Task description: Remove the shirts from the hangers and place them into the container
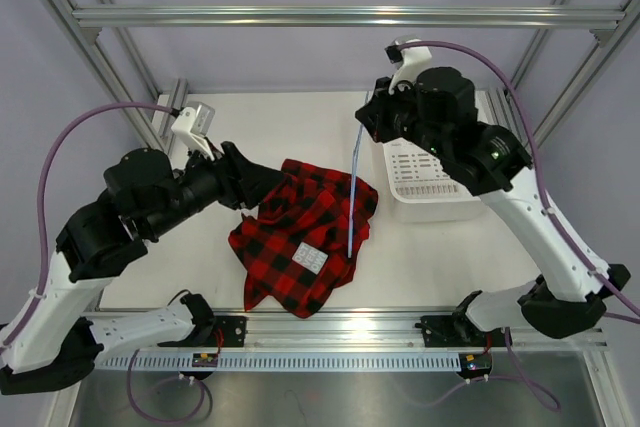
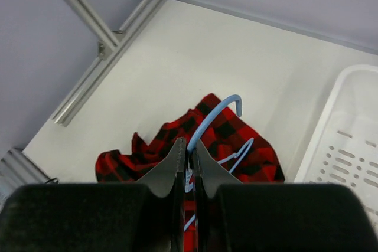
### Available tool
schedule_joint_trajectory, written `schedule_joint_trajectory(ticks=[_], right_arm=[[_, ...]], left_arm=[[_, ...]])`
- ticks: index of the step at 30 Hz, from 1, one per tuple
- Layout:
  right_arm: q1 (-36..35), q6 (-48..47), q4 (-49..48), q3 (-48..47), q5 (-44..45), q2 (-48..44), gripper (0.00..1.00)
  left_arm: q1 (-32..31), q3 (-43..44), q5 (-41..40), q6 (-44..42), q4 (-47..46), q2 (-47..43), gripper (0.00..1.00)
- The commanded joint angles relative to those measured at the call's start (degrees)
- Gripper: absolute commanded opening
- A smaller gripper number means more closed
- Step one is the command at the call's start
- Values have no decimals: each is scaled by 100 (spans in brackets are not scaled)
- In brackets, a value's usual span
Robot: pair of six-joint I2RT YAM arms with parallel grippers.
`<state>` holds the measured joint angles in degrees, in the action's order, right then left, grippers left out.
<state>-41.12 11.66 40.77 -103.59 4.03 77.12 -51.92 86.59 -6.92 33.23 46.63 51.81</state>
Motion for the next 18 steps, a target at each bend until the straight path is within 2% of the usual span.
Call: schedule_joint_trajectory(ticks=[1, 4, 8, 11, 16, 18], right_arm=[[-316, -50, 386, -407, 1678, 319, 0], [-405, 283, 791, -714, 2809, 672, 0], [-554, 512, 1423, -1206, 3855, 1129, 0], [-590, 565, 1775, -1497, 4132, 1428, 0], [-713, 565, 1820, -1638, 4185, 1472, 0], [-748, 539, 1794, -1673, 4185, 1455, 0]], left_arm=[[-20, 393, 489, -27, -101, 294, 54], [-55, 560, 595, -10, -67, 540, 53], [-256, 728, 219, -97, 214, 839, 55], [-432, 842, 34, -159, 355, 1058, 56], [-863, 1176, -626, -309, 672, 1585, 56], [-1013, 1264, -854, -344, 611, 1621, 59]])
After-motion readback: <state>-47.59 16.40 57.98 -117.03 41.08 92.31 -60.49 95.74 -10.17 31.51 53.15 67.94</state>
